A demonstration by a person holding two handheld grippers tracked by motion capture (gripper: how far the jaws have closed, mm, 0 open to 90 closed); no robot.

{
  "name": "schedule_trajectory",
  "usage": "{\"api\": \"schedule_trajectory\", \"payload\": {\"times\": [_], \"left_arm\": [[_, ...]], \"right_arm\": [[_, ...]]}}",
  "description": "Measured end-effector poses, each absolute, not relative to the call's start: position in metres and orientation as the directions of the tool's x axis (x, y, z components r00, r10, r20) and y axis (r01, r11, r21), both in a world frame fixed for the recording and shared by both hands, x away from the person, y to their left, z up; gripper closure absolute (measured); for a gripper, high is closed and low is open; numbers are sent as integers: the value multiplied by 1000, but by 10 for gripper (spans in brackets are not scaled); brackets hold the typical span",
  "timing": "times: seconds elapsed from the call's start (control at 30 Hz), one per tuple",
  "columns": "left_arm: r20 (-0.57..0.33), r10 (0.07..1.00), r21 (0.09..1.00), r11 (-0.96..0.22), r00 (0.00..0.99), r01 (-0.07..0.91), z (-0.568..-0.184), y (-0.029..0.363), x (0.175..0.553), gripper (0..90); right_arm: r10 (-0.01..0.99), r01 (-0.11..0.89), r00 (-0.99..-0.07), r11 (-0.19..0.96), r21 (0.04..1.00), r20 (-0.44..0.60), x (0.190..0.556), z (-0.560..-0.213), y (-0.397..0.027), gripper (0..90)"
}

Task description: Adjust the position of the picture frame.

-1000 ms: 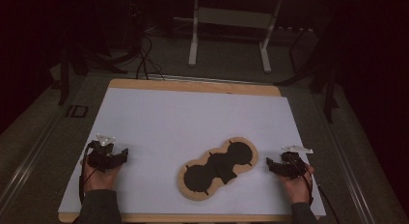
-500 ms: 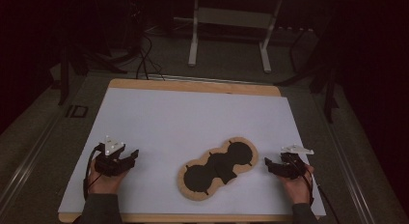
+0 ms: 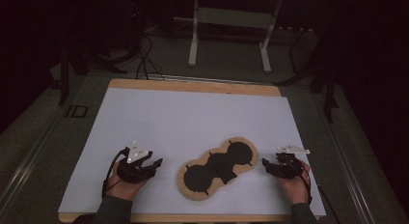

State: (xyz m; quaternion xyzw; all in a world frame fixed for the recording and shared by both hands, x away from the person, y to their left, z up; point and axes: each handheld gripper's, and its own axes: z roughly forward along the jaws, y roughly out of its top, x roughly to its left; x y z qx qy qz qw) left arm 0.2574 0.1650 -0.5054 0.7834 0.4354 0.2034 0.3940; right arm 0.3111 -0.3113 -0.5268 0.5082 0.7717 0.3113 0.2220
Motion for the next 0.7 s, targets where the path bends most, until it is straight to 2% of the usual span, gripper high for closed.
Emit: {"api": "schedule_trajectory", "payload": {"times": [0.3, 0.57, 0.7], "left_arm": [[-77, 820, 778, -306, 567, 548, -508, 150, 257, 596], [-96, 759, 788, -337, 644, 515, -507, 128, 256, 621], [-77, 734, 787, -370, 674, 493, -508, 117, 255, 655]], "right_arm": [[910, 624, -415, 268, 734, 20, 309, -522, -308, 465], [894, 615, -445, 265, 743, 49, 308, -519, -303, 519], [887, 607, -458, 269, 748, 53, 307, -519, -301, 532]]}}
